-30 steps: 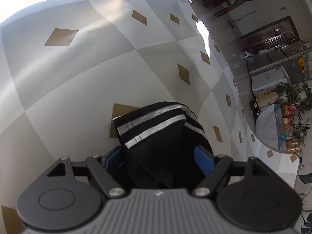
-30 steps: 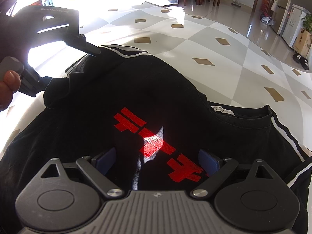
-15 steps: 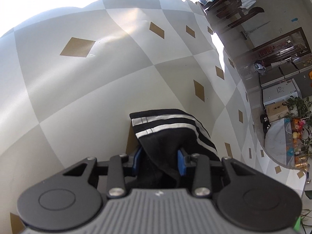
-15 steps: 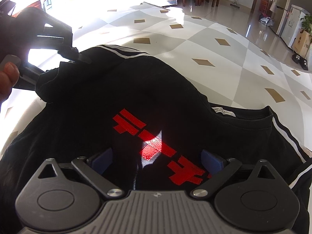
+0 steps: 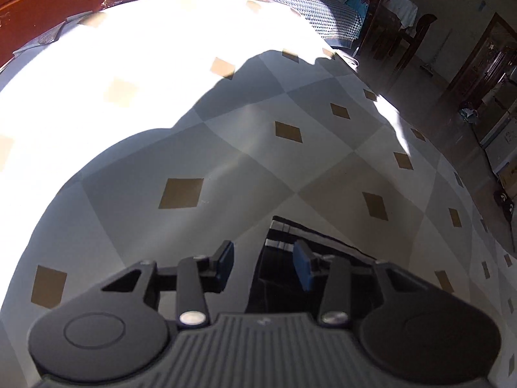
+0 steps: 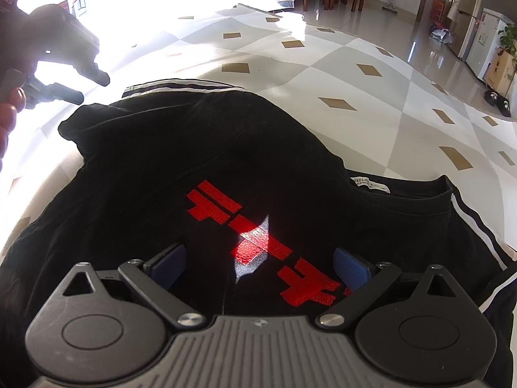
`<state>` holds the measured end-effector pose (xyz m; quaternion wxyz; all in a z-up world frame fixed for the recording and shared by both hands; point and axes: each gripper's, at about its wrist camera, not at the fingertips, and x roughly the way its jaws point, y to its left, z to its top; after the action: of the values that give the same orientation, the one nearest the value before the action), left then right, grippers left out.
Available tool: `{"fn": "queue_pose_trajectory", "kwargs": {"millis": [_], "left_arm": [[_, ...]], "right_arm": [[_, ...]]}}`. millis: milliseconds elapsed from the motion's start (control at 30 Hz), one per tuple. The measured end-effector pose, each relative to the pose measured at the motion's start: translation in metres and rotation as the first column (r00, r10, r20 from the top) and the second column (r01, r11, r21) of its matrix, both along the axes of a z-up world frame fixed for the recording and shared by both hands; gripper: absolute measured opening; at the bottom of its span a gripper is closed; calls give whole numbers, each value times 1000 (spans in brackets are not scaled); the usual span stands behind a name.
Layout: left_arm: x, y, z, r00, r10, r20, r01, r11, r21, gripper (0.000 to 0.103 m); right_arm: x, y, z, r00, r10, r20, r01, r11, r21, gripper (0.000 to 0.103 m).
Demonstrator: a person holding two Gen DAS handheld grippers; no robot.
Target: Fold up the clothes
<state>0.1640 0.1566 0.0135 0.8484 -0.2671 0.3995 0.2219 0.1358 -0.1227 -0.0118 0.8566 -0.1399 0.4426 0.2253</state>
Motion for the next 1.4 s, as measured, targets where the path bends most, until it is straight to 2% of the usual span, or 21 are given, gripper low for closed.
{"fn": "queue_pose_trajectory", "kwargs": {"millis": [200,300,467,600,700,900,967,1067,1200,1267,1333,1400], "left_arm": [[-6,-36,2,988,-155,10,156,987,-26,49],[-8,-57,2,973,-230,5,230,973,3,50],[-9,-86,-4,942,-336,-11,336,941,42,58],[-10,-100,-14,921,-387,-43,389,919,71,63],[-11,-99,-26,918,-387,-87,395,914,98,63],[-22,-86,-31,929,-345,-136,363,921,143,65],[-25,-82,-32,932,-330,-151,353,922,158,76],[-30,-76,-34,936,-307,-174,337,924,181,82],[-37,-67,-37,940,-276,-203,317,924,212,86],[-40,-65,-38,942,-253,-222,300,930,210,91],[-44,-58,-39,947,-223,-233,268,945,186,103],[-48,-49,-42,953,-185,-239,223,965,141,103]], "right_arm": [[-1,0,0,1000,-2,-3,2,1000,-2,97],[-1,0,0,1000,-2,-2,2,1000,-2,97],[-1,0,0,1000,-3,-4,3,1000,-2,97],[-2,-1,1,1000,3,-7,-3,1000,-4,97],[-3,-2,1,1000,14,-12,-14,1000,-6,97],[-5,-8,2,998,53,-39,-54,998,-17,97],[-6,-11,3,996,73,-54,-74,997,-25,97],[-8,-16,5,992,99,-76,-103,994,-46,97],[-11,-28,6,991,84,-106,-90,995,-52,96],[-13,-35,7,991,77,-110,-83,995,-56,96],[-16,-41,6,991,68,-118,-76,995,-60,96],[-18,-46,7,991,57,-125,-65,996,-60,96]]}}
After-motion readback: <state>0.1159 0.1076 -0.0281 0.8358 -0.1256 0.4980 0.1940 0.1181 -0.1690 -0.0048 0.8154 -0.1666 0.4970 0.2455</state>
